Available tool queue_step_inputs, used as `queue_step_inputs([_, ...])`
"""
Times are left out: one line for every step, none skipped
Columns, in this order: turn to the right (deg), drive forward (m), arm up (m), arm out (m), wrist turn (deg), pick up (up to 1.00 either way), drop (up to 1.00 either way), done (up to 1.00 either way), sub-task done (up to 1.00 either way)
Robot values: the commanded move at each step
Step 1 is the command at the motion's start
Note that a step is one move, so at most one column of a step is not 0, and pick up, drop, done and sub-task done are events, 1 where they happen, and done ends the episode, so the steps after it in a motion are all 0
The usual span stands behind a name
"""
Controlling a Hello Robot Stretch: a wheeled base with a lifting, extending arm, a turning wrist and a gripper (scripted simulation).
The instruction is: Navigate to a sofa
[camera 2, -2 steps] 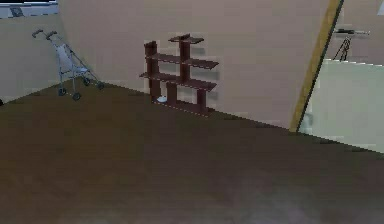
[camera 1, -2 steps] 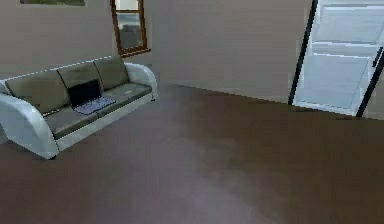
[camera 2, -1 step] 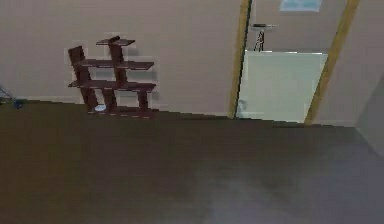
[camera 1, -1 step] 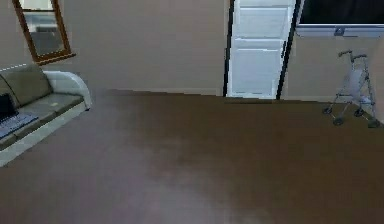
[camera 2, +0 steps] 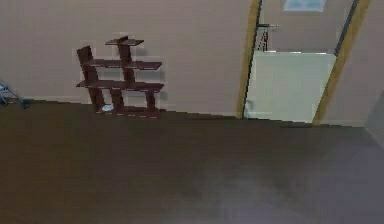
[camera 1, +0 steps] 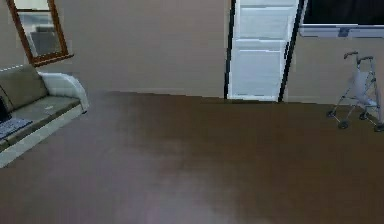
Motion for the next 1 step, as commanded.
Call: queue_step_inputs([-45.0, 0.0, 0.0, 0.0, 0.0, 0.0, 0.0, 0.0, 0.0])
